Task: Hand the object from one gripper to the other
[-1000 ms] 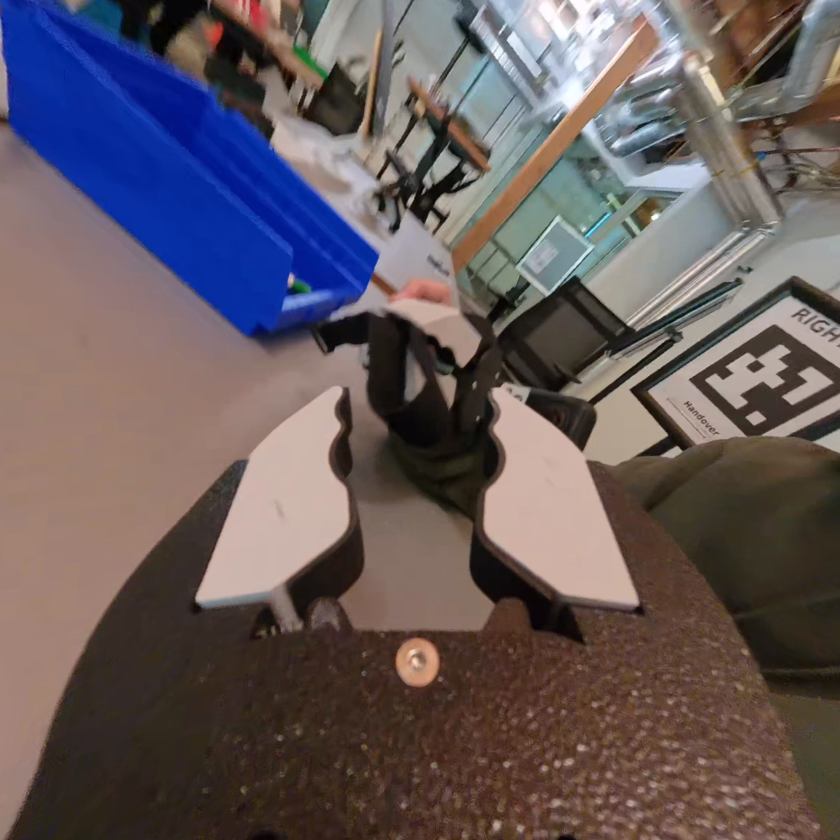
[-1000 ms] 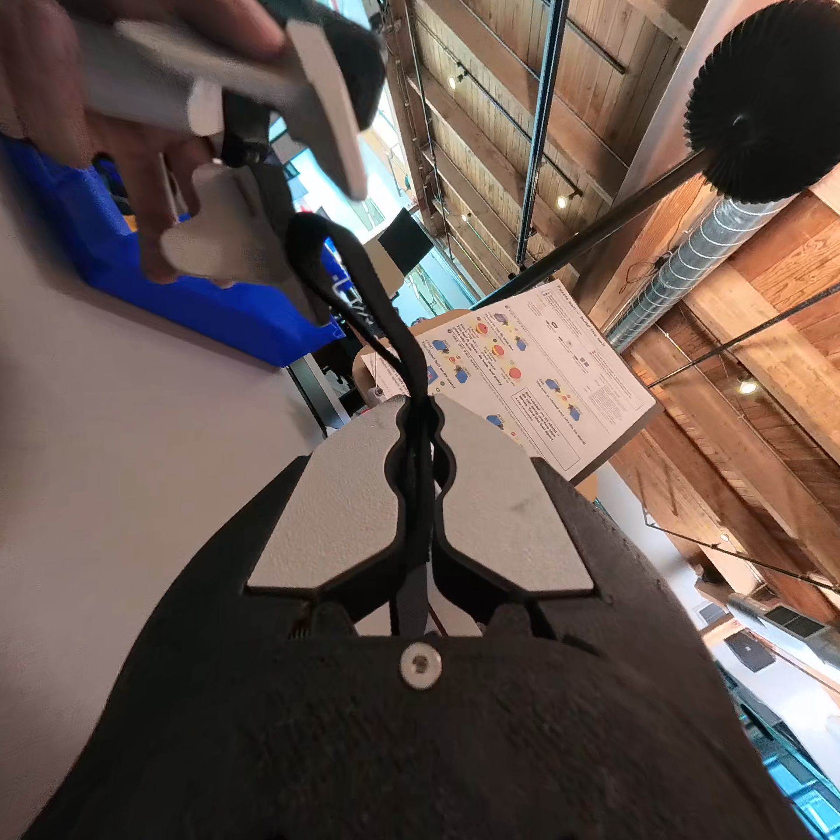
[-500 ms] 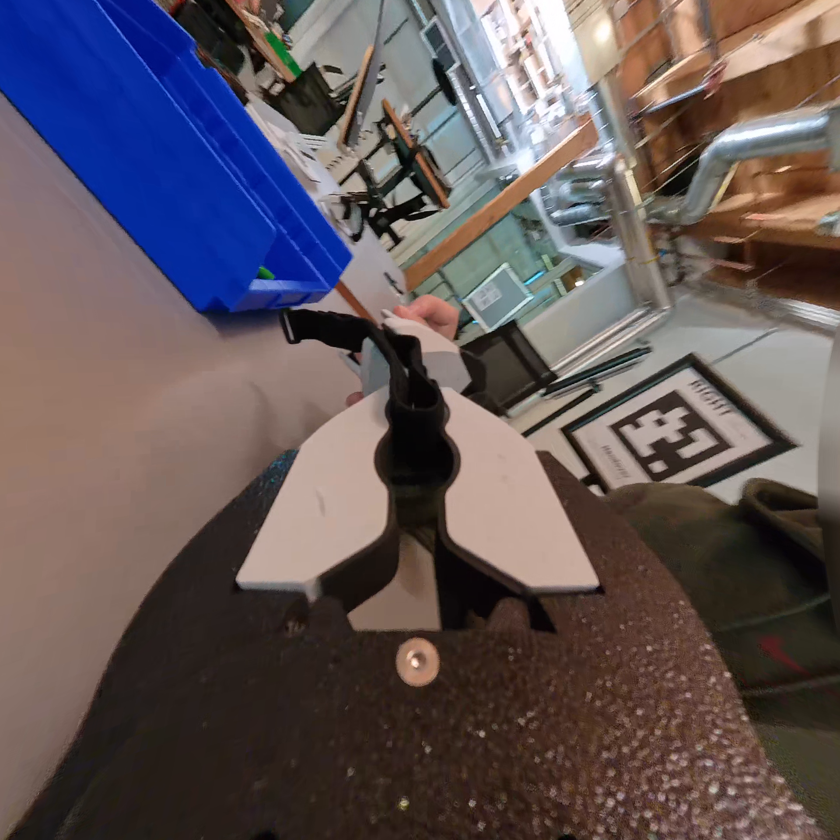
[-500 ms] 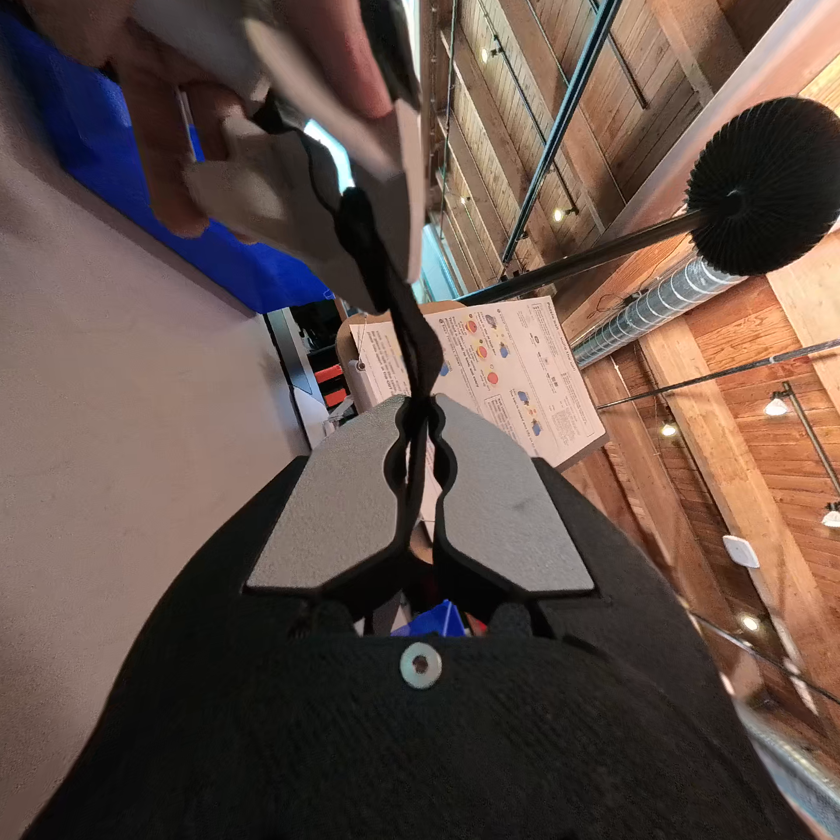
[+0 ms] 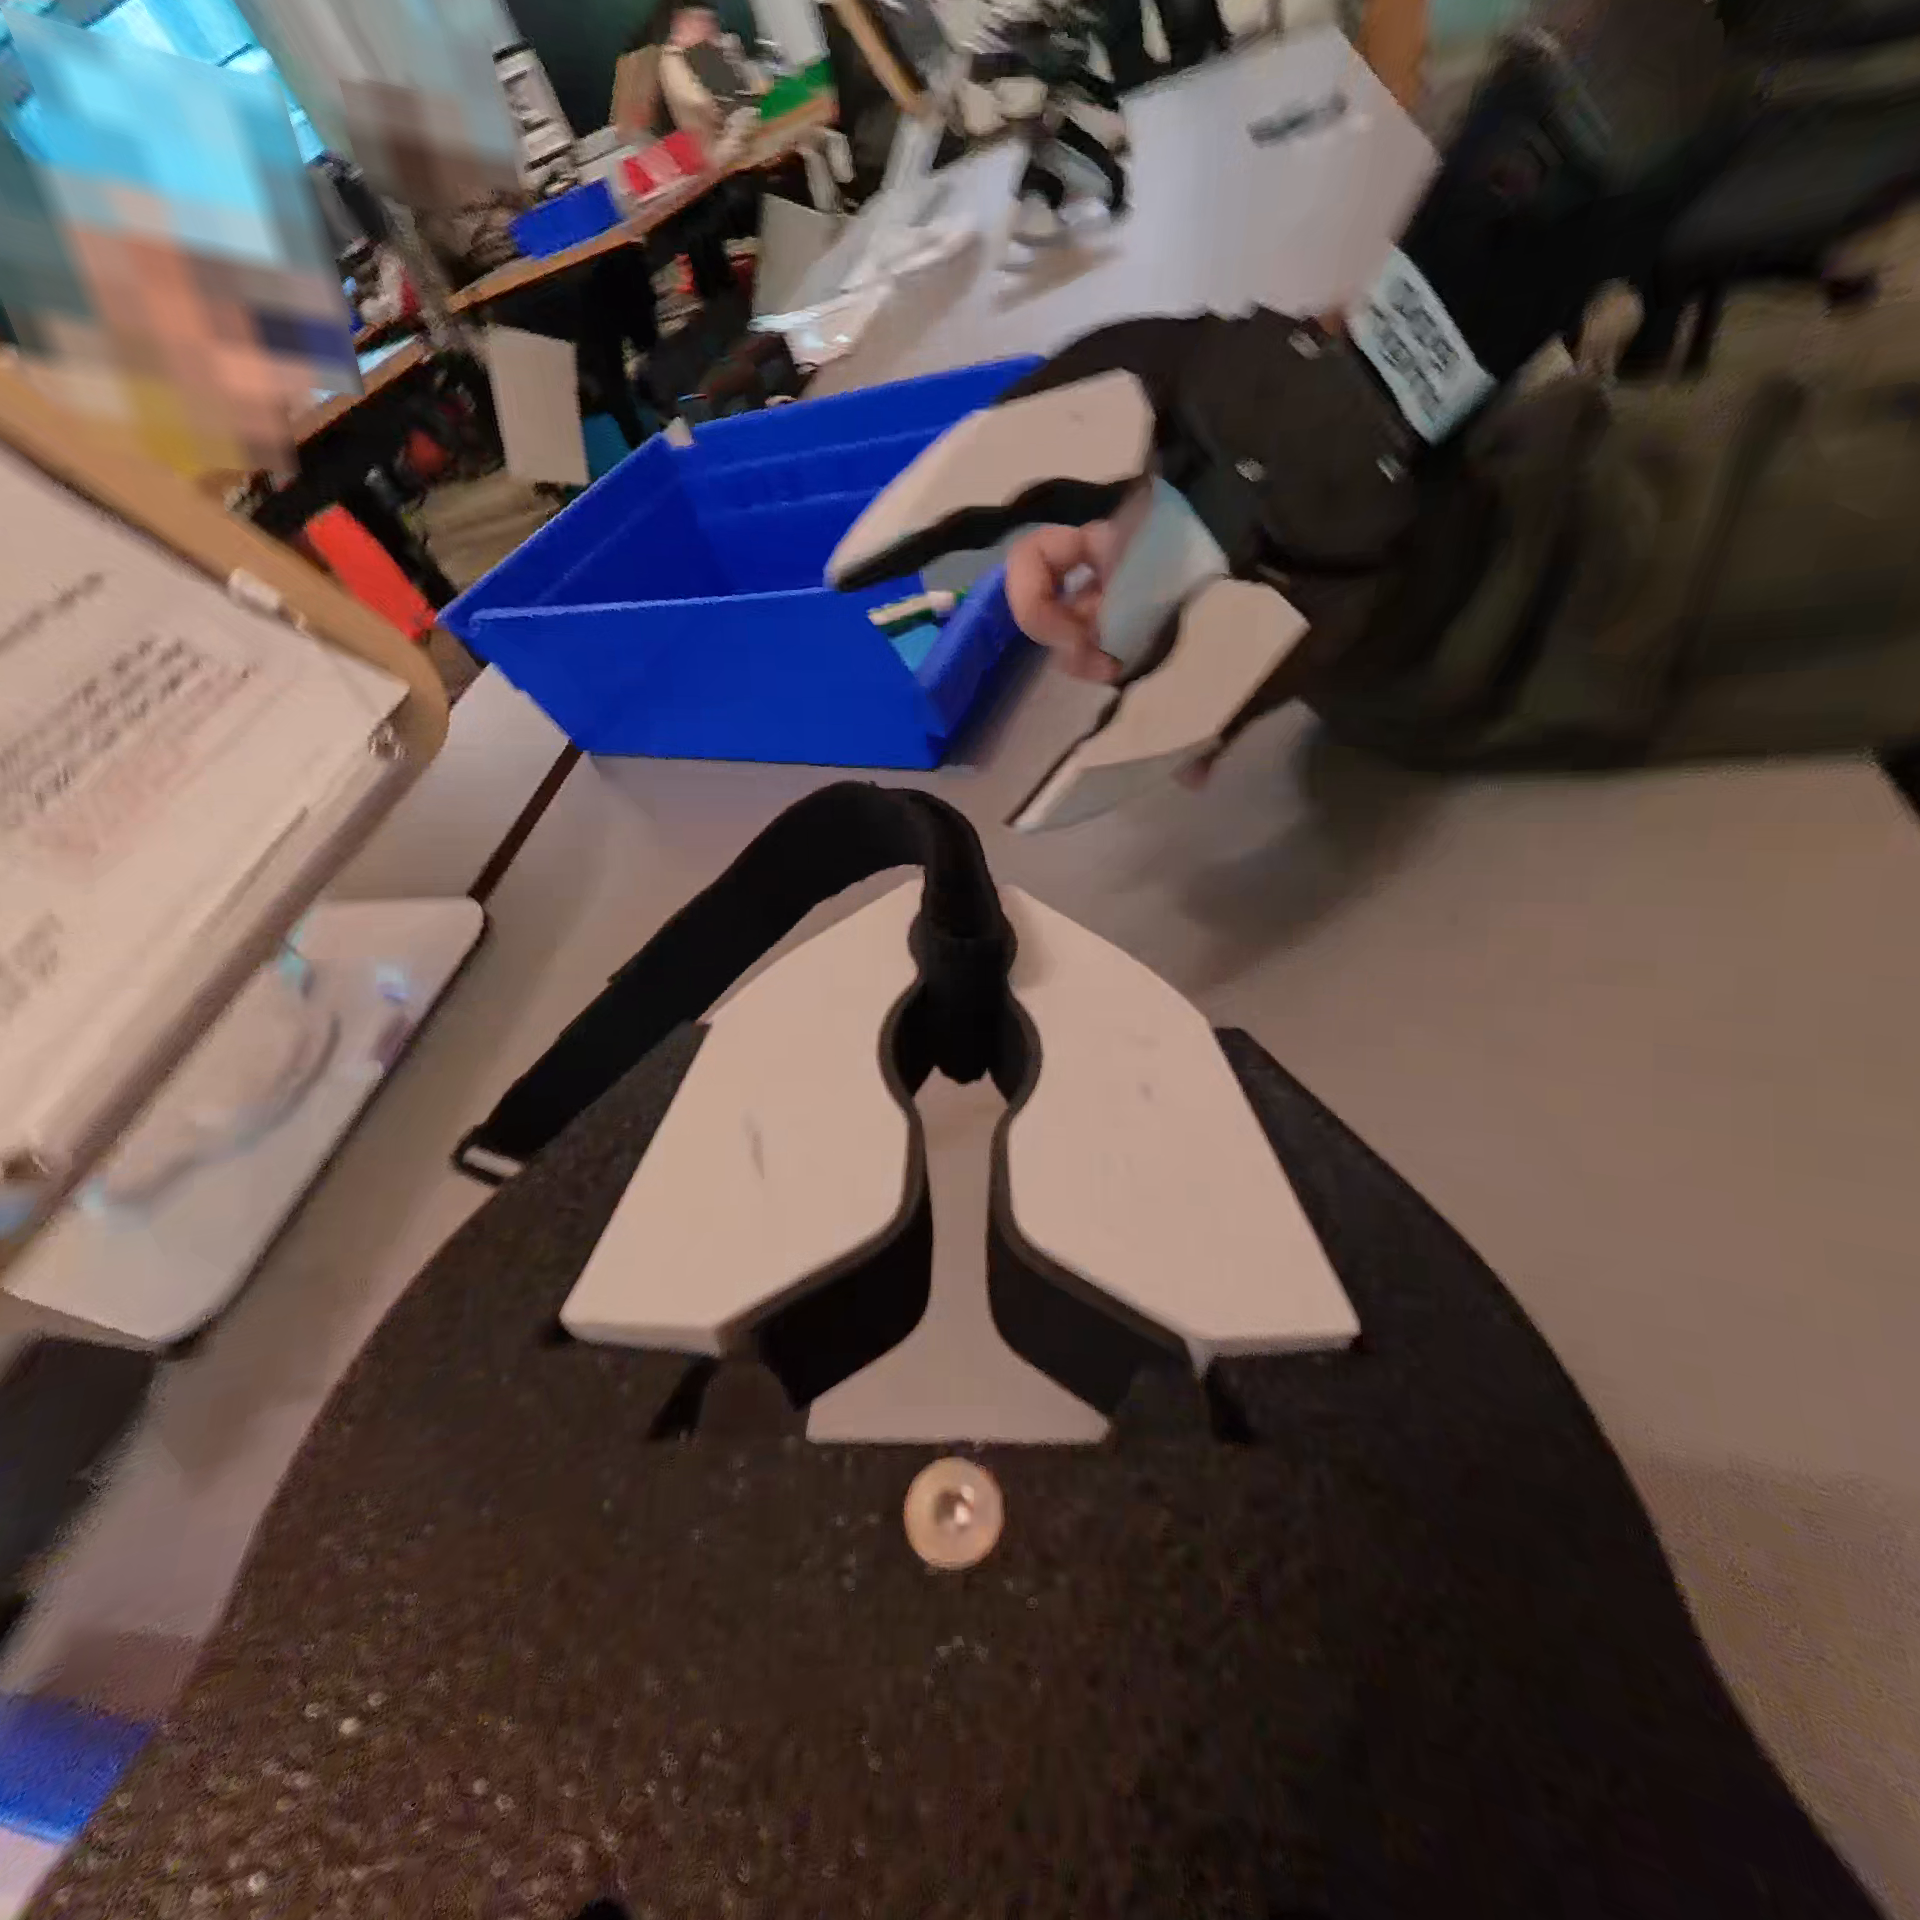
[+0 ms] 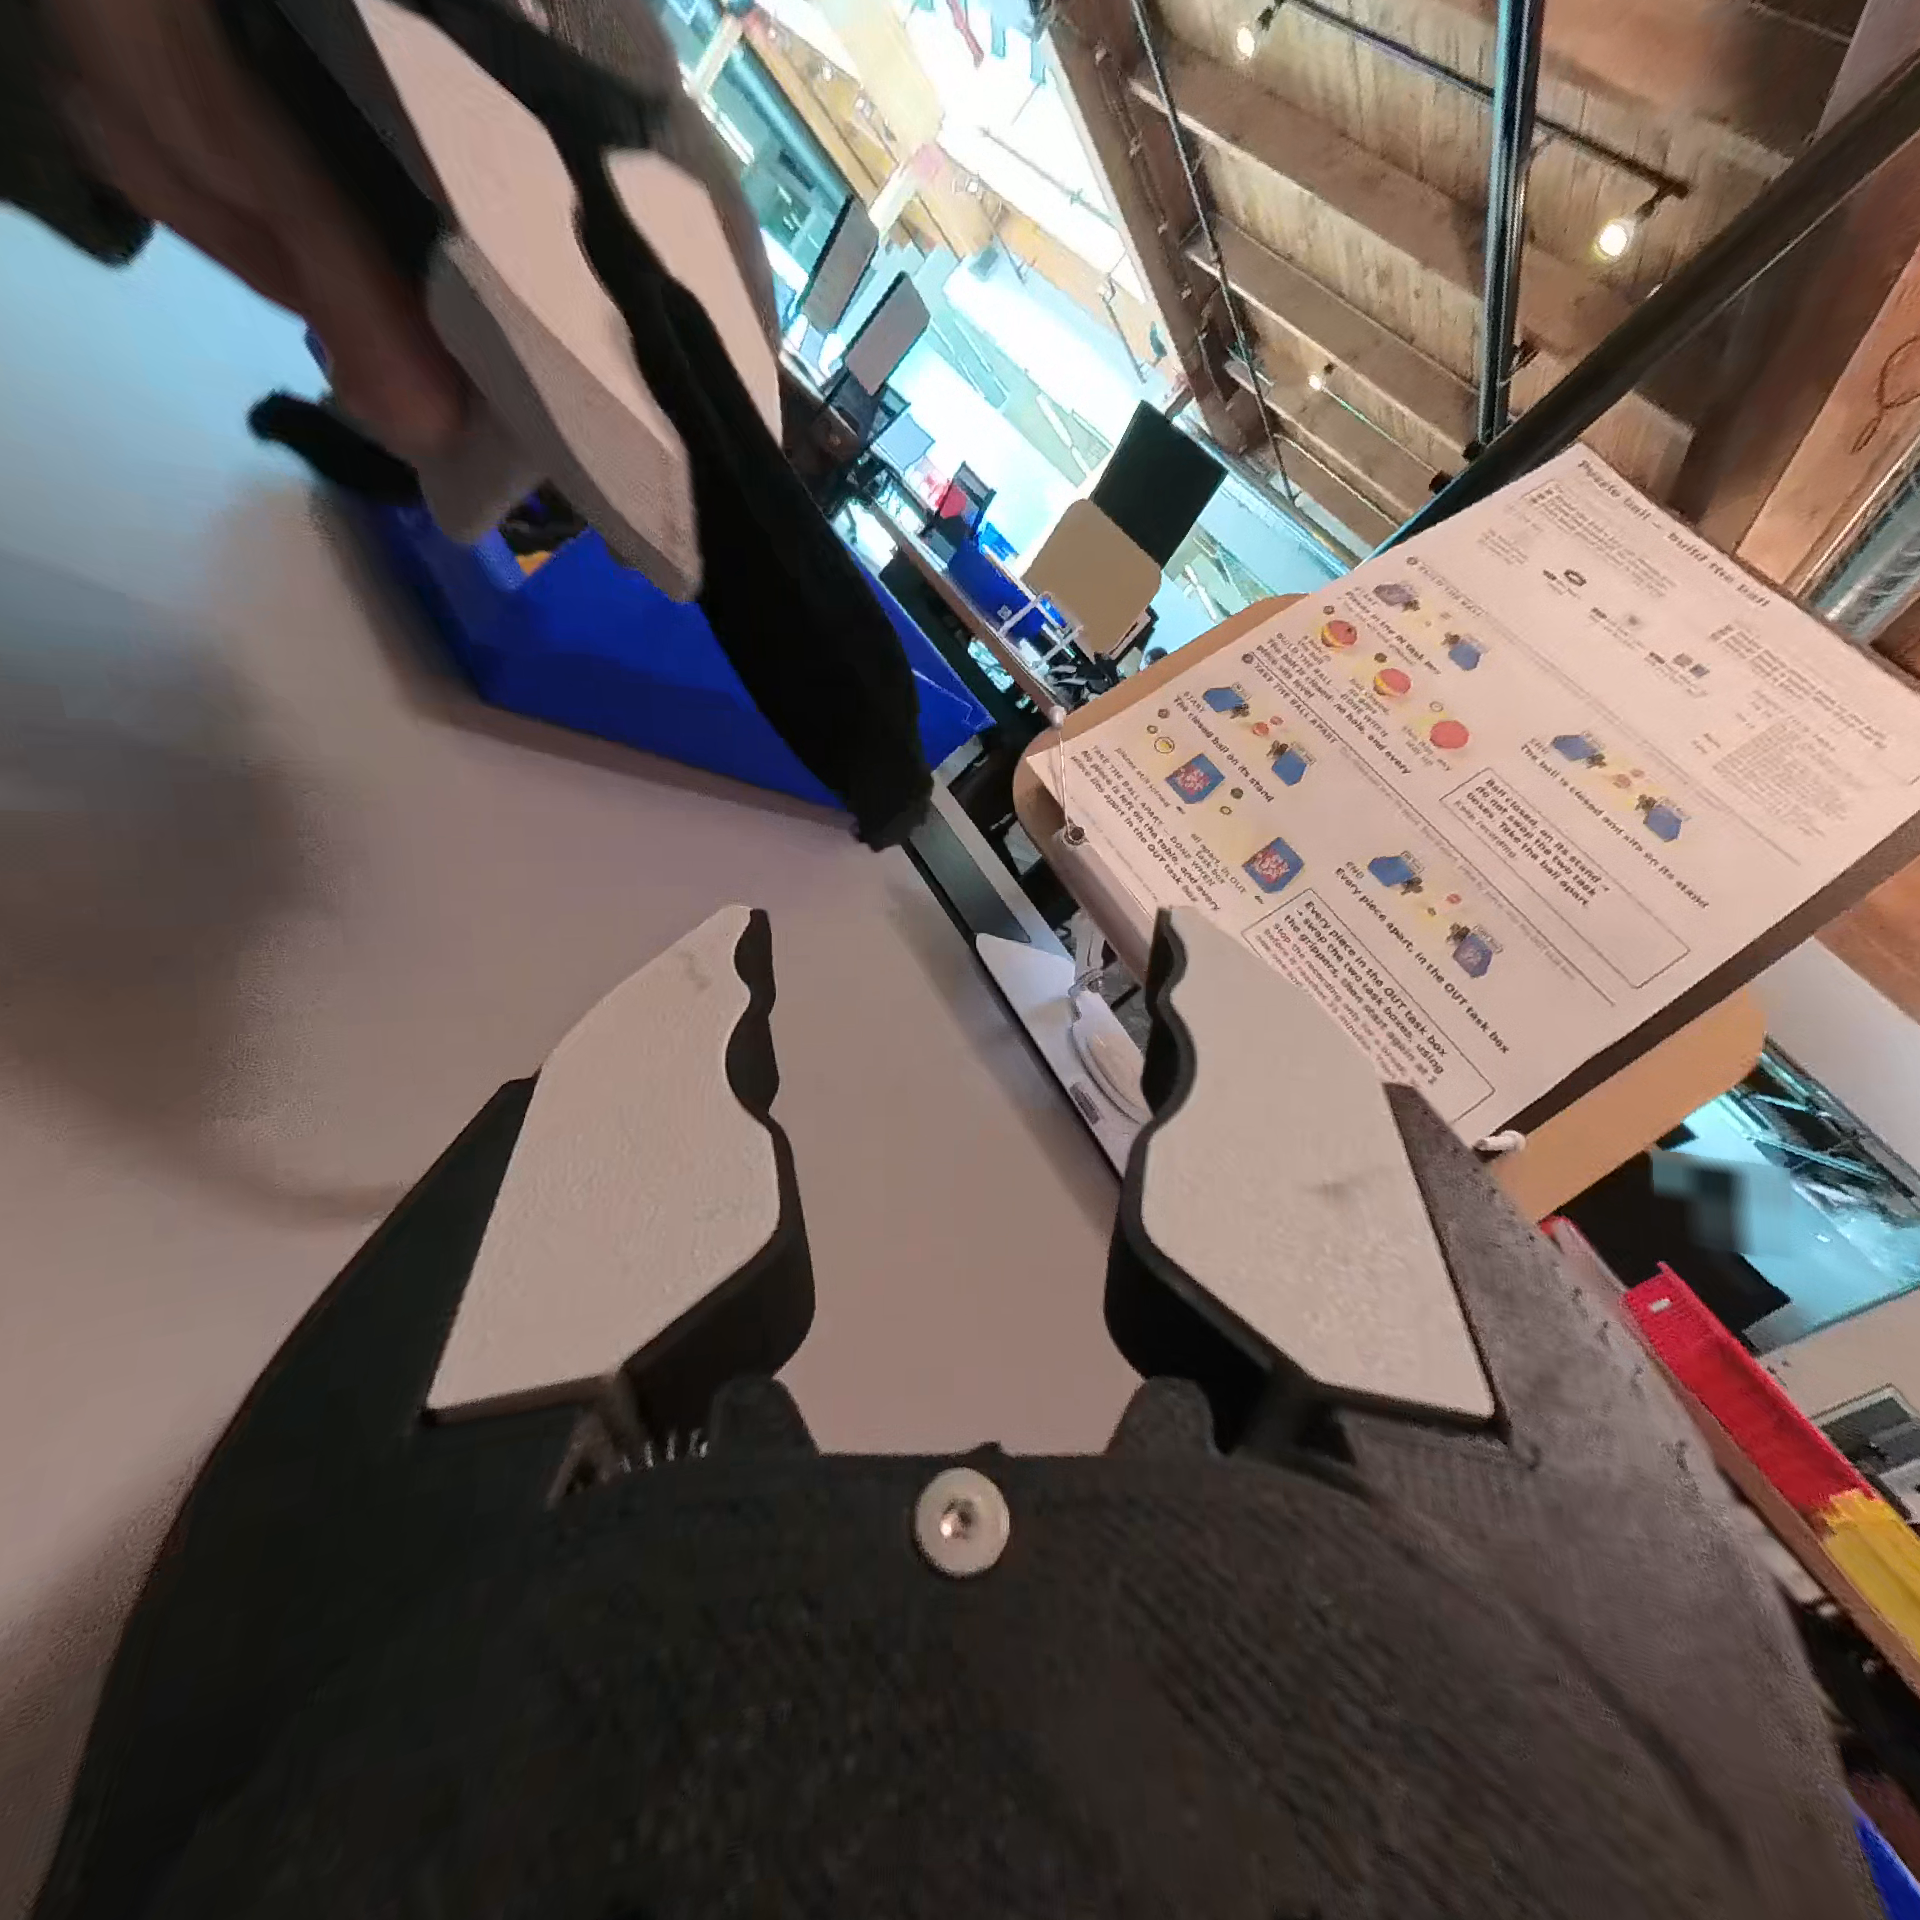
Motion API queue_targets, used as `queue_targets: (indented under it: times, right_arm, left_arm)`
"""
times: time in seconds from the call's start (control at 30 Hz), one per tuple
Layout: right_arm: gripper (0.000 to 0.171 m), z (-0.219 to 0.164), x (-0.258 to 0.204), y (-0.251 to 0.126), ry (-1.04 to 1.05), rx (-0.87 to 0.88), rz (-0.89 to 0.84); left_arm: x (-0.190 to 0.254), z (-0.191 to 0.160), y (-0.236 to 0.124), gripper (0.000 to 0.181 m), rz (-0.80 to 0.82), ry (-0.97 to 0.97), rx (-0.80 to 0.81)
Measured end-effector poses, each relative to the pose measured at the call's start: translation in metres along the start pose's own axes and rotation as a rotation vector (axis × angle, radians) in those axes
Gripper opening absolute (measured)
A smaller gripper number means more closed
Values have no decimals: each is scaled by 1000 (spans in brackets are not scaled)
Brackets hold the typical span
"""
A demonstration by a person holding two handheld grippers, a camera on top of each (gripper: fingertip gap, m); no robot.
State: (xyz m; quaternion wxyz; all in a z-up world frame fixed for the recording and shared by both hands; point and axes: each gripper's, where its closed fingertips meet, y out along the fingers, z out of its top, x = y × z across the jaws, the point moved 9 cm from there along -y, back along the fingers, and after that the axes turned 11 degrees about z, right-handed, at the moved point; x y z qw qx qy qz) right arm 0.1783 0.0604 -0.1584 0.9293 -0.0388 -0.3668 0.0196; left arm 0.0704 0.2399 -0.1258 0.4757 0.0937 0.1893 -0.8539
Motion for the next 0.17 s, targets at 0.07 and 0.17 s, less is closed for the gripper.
queue_targets:
  times: [0.07,0.17]
  right_arm:
    - [71,2,-3,2,-36,6,3]
    - [70,6,-10,6,-106,2,7]
  left_arm:
    - [7,1,-4,5,-12,207,-38]
    - [14,2,-6,5,8,413,-118]
